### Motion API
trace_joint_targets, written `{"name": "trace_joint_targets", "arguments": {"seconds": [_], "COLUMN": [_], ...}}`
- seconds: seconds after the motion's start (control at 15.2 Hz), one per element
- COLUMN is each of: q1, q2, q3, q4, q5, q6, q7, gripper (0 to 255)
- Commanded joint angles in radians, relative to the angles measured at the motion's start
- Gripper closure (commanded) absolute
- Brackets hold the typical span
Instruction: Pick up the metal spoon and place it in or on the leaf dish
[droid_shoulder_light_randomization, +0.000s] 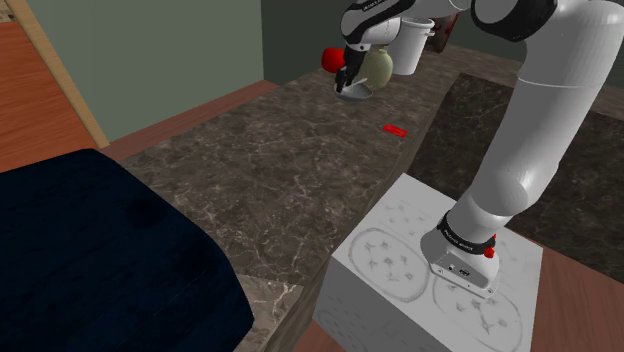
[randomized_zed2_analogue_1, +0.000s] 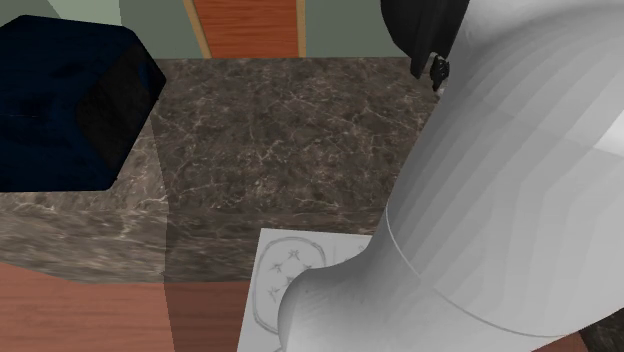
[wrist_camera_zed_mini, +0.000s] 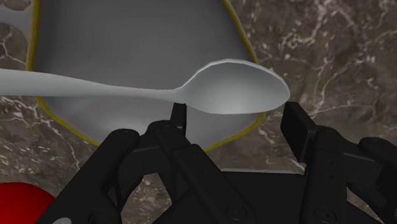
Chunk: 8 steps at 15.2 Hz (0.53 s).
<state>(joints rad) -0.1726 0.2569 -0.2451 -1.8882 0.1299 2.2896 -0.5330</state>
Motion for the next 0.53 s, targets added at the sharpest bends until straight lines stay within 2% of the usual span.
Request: {"name": "trace_joint_targets", "arguments": {"seconds": [0.0, 0.4, 0.46], "q1": [-0.001, -0.001, -0.001], "q2": [0.008, 0.008, 0.008], "q3": [0.001, 0.001, 0.001], "q4": [-0.003, -0.003, -0.003], "q5": [0.003, 0.003, 0.003], "q6": [0.012, 0.012, 0.012], "q7": [-0.002, -0.002, -0.002], "gripper": [255, 255, 0]}}
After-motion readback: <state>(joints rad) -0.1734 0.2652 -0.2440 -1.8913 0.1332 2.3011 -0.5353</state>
